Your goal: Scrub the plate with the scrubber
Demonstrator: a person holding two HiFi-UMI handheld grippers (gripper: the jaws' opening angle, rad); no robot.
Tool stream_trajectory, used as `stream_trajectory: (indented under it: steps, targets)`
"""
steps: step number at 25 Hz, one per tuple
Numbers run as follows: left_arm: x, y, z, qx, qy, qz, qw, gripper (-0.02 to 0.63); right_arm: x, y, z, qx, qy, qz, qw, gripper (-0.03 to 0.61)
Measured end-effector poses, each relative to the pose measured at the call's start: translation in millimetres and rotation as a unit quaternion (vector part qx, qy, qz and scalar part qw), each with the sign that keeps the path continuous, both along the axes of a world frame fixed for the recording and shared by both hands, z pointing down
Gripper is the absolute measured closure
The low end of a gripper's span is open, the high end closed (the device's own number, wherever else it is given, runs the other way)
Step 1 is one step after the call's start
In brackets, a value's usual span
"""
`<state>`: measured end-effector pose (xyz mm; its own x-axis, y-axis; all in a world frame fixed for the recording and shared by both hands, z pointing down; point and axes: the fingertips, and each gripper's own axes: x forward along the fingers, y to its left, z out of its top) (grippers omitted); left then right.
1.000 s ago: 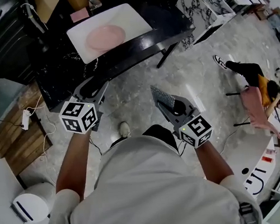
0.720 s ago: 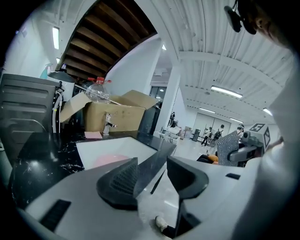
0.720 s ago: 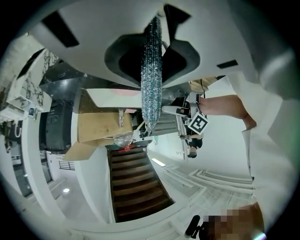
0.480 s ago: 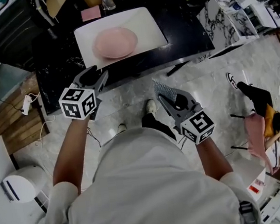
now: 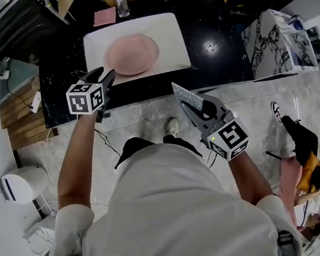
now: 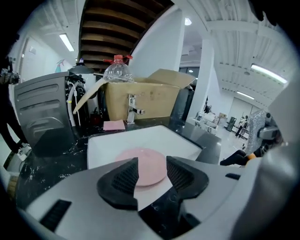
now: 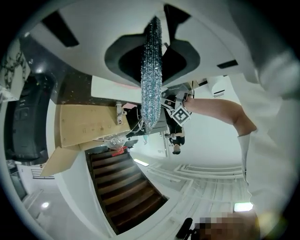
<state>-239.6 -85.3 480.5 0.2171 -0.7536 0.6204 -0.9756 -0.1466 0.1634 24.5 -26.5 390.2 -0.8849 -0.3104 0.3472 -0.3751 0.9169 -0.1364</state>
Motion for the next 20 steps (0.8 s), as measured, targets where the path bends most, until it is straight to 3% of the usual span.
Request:
stream_trajectory:
  steps: [10, 20]
  targets:
    - [-25, -62, 53, -0.086, -0.042, 0.004, 0.9954, 0.426, -10, -49, 14, 0.002, -0.001, -0.023, 1.000, 0.503]
    - [-70, -125, 118, -0.165, -0.069, 0.040, 0.9831, 0.426, -45, -86, 23, -0.014, 0.028, 0.019, 0.999, 0.502]
